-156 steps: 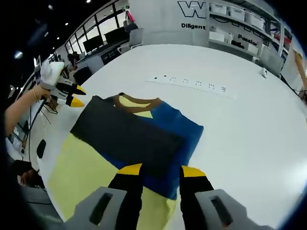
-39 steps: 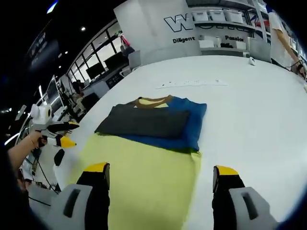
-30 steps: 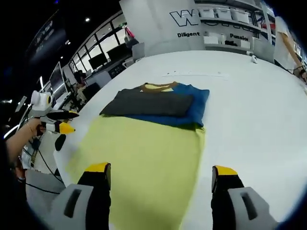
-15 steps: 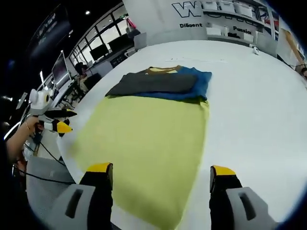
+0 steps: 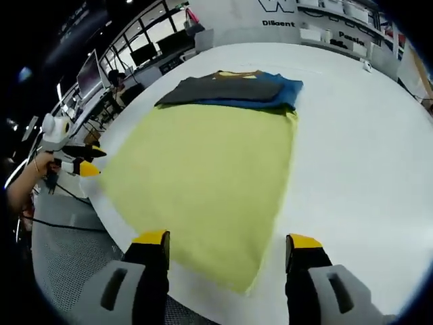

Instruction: Fold the garment on the visible template until the final outline fits inside the template.

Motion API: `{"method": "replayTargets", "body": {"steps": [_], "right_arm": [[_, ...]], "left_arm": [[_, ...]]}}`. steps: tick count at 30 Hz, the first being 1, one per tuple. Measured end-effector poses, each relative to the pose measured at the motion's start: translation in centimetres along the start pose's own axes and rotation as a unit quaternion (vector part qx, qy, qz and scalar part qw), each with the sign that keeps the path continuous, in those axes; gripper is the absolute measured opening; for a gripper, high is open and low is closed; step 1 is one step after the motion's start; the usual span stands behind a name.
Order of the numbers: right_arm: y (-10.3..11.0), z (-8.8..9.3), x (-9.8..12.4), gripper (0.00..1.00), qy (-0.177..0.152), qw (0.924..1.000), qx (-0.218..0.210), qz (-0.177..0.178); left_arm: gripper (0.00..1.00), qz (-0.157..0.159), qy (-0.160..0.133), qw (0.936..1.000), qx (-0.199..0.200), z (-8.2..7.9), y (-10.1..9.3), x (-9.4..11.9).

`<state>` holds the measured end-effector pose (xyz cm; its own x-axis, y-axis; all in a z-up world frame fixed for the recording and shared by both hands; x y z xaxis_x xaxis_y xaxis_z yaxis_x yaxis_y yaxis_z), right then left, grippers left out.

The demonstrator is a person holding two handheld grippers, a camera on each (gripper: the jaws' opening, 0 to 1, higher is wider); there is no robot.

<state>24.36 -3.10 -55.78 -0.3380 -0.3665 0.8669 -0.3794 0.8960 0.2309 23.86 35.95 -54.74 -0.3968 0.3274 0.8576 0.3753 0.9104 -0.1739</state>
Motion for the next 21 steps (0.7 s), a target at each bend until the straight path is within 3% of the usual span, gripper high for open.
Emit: {"method": "replayTargets", "body": {"steps": [3,6,9,13,14,17,21], "right_arm": [[-0.3,0.8,0.2,0.60,0.006,0.9999,0.002,0.013],[-0.5,1.4,0.2,0.57,0.018,0.9995,0.008,0.025],[-0.5,1.6,0.3,0.52,0.015,0.9993,0.015,0.030],[-0.4,1.9,0.4,0.38,0.024,0.9985,0.027,0.040],[0.1,2.5,0.5,0.36,0.025,0.9986,0.027,0.037],[0.1,2.6,0.6,0.28,0.019,0.9991,0.010,0.036],[-0.1,2.9,0.6,0.12,0.037,0.9973,0.022,0.059]], "left_arm": [[0.60,0.002,0.022,0.9997,0.003,0.8,-0.2,-0.4],[0.58,-0.005,0.018,0.9998,0.000,0.8,-0.2,-0.4],[0.47,-0.010,0.022,0.9996,0.010,0.8,-0.2,-0.3],[0.37,-0.012,0.028,0.9993,0.021,1.0,-0.5,-0.1],[0.36,-0.018,0.043,0.9988,0.015,1.5,-0.8,-0.2],[0.32,-0.027,0.046,0.9986,-0.002,1.5,-1.1,-0.1],[0.22,-0.029,0.055,0.9981,-0.005,1.6,-1.2,-0.2]]}}
Point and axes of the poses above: the point that each gripper's makers call its tool centre point, and the gripper's own axes: x roughly backward along the fingers, y roughly to its left, z roughly out of its underside, the point moved 9 cm from there along x, roughly backward along the fingers, and after that the axes turned 5 degrees about y, right-handed, at the moved point
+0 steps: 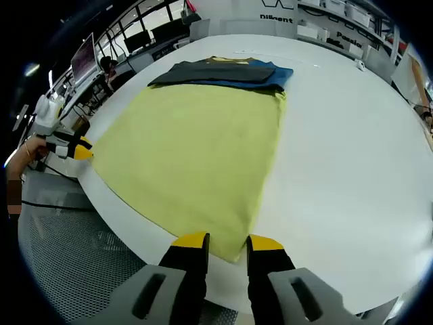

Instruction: Fold the garment on the visible template until the final outline fits inside the template.

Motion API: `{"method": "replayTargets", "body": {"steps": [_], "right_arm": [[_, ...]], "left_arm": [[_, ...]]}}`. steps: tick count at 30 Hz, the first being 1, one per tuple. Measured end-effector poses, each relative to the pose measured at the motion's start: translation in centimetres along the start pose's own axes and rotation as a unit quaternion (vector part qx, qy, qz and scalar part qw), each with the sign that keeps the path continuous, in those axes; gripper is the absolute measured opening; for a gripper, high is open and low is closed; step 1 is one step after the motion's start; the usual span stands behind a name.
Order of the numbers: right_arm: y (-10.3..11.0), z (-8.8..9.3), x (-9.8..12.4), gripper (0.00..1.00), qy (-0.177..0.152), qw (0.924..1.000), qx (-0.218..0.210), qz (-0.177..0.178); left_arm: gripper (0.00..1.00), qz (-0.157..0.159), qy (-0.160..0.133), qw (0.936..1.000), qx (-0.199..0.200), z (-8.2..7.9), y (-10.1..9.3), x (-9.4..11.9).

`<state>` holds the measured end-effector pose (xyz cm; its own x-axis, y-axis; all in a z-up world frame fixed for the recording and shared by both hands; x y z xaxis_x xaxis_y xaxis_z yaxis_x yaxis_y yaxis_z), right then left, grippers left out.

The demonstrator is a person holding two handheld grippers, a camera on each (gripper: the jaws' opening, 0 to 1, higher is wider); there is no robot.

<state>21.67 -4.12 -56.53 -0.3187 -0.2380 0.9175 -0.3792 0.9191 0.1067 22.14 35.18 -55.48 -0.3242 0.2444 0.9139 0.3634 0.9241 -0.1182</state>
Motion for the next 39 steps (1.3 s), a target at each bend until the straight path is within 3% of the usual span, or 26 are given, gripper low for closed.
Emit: {"method": "replayTargets", "body": {"steps": [4,7,13,24,31,39], "right_arm": [[-0.1,0.1,0.0,0.07,-0.004,1.0000,-0.006,0.003],[-0.3,0.2,0.0,0.01,0.001,0.9999,-0.001,0.010],[-0.2,0.1,0.0,0.00,0.000,0.9999,0.001,0.010],[-0.5,0.1,1.3,0.00,-0.006,1.0000,-0.003,0.000],[-0.5,-0.1,2.9,0.00,-0.003,0.9997,-0.005,-0.023],[0.0,0.4,4.2,0.00,0.019,0.9985,0.042,-0.029]], "left_arm": [[0.13,-0.013,-0.004,0.9998,-0.015,0.1,0.2,-0.2],[0.12,-0.005,-0.005,1.0000,0.007,0.1,0.4,-0.3],[0.07,-0.001,-0.004,0.9998,0.018,0.2,0.4,-0.3],[0.05,0.012,-0.002,0.9999,0.011,0.6,-0.2,0.6],[0.05,0.030,-0.004,0.9990,0.033,0.7,-0.2,1.5],[0.05,0.042,0.002,0.9989,0.020,1.3,-1.1,3.3]]}}
Point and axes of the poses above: the point that each gripper's makers call its tool centre point, and the gripper's own axes: x roughly backward along the fingers, y roughly to its left, z roughly out of its underside, the point moved 9 cm from there along x, roughly backward along the fingers, and after that the axes turned 5 degrees about y, right-handed, at the moved point
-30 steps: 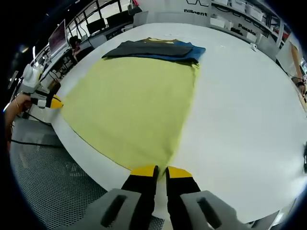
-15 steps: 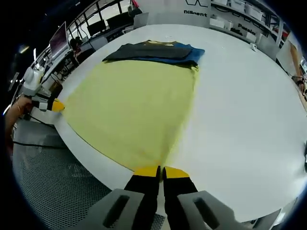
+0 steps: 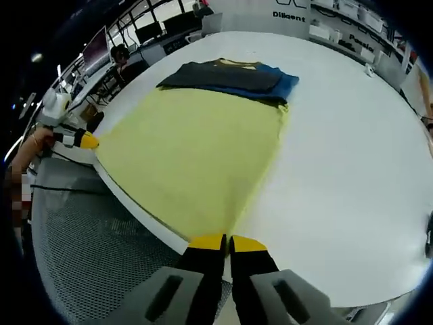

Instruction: Fold the garment on the visible template until the final outline fits inside the template.

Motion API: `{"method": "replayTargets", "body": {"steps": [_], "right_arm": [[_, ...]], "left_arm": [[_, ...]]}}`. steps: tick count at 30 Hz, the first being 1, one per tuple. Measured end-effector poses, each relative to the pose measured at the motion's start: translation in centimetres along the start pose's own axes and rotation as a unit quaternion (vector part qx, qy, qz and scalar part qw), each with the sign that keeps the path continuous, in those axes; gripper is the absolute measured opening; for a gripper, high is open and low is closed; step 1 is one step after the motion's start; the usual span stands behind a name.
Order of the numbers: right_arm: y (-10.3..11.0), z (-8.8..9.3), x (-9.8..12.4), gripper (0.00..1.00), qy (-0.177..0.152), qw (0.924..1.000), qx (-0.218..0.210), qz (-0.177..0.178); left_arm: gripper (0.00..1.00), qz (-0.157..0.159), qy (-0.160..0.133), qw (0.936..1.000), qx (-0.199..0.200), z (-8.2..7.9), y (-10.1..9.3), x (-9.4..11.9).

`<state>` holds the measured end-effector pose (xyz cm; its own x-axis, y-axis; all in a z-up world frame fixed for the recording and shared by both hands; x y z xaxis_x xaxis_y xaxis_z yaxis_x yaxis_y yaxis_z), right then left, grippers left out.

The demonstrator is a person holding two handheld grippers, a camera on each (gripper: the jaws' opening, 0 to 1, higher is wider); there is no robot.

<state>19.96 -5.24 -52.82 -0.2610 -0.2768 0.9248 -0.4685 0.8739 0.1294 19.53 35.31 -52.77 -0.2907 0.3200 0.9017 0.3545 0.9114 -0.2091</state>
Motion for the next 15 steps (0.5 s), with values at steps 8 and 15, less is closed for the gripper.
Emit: {"method": "replayTargets", "body": {"steps": [8,15], "right_arm": [[0.5,0.8,1.8,0.00,-0.001,0.9998,-0.008,-0.020],[0.6,-0.3,2.9,0.00,-0.017,0.9997,0.011,-0.014]], "left_arm": [[0.05,-0.004,0.009,0.9999,-0.014,0.8,-0.8,1.2],[0.05,-0.008,-0.012,0.9998,-0.016,-0.9,-0.8,3.1]]}}
Point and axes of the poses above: the point that each gripper's makers call its tool centre point, and the gripper's own axes: x roughly backward along the fingers, y roughly to its left, z roughly out of its underside, the point moved 9 cm from there along x, roughly backward along the fingers, and after that the axes turned 5 degrees about y, right-handed, at the moved point
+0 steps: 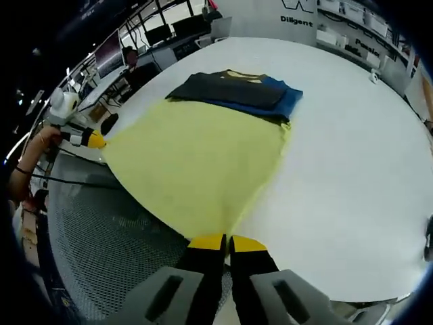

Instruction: Fold the garment on the visible template until the final outline fits inside the template.

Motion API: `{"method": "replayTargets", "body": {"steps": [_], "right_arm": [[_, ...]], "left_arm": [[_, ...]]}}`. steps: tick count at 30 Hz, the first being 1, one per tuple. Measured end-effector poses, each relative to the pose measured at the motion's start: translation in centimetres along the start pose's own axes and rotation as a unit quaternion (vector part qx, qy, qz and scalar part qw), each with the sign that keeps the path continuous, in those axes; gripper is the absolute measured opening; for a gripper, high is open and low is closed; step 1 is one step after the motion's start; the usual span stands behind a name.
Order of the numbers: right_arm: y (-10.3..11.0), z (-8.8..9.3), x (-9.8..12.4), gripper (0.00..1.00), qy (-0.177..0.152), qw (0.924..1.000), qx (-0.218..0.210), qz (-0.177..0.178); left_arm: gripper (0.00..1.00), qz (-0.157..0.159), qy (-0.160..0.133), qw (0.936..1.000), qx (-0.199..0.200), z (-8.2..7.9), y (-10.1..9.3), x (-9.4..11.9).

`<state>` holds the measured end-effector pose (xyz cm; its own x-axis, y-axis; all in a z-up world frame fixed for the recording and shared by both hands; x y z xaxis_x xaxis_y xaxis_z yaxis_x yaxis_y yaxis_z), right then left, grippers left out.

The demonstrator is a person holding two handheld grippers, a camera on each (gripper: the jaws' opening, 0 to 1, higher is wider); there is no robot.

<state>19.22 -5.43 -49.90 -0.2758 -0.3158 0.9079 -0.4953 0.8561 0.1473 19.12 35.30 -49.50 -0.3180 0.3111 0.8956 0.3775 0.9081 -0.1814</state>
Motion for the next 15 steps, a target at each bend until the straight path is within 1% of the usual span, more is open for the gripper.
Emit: {"method": "replayTargets", "body": {"steps": [2,3,4,5,7,9,11,13,15], "right_arm": [[-0.3,-0.5,0.0,0.00,-0.001,1.0000,0.004,0.007],[-0.4,-0.7,0.0,0.00,-0.001,1.0000,0.003,0.008],[-0.6,-1.0,0.1,0.00,-0.003,1.0000,0.001,0.009],[-0.6,-1.3,0.2,0.00,-0.007,0.9999,0.000,0.010],[-0.9,-2.0,0.3,0.00,-0.014,0.9998,-0.002,0.013],[-1.1,-2.9,0.7,0.00,-0.026,0.9994,0.002,0.023],[-1.5,-4.2,1.3,0.00,-0.043,0.9986,0.005,0.030],[-1.9,-5.4,1.8,0.00,-0.056,0.9977,0.007,0.038],[-2.1,-6.1,2.1,0.00,-0.064,0.9969,0.010,0.043]], "left_arm": [[0.05,0.000,-0.005,1.0000,0.003,-0.5,0.1,0.2],[0.05,0.003,-0.004,0.9998,0.018,-0.9,0.2,0.4],[0.05,0.004,-0.008,0.9998,0.019,-1.2,0.2,0.5],[0.05,0.003,-0.020,0.9995,0.024,-1.7,0.4,0.5],[0.05,0.004,-0.022,0.9993,0.031,-2.2,0.5,0.7],[0.05,0.000,-0.032,0.9991,0.029,-3.0,0.7,0.9],[0.05,-0.002,-0.046,0.9987,0.023,-4.4,0.9,1.4],[0.05,-0.004,-0.053,0.9984,0.020,-5.4,1.1,1.8],[0.05,-0.009,-0.065,0.9977,0.017,-6.4,1.3,2.1]]}}
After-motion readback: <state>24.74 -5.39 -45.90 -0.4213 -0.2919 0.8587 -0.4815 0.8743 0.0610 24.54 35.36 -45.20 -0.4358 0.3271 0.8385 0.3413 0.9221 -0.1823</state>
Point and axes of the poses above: the point that each gripper's makers call its tool centre point, and the gripper's own axes: x roughly backward along the fingers, y roughly to its left, z roughly out of its underside, the point moved 9 cm from there along x, roughly backward along the fingers, and after that the axes turned 5 degrees about y, right-handed, at the moved point
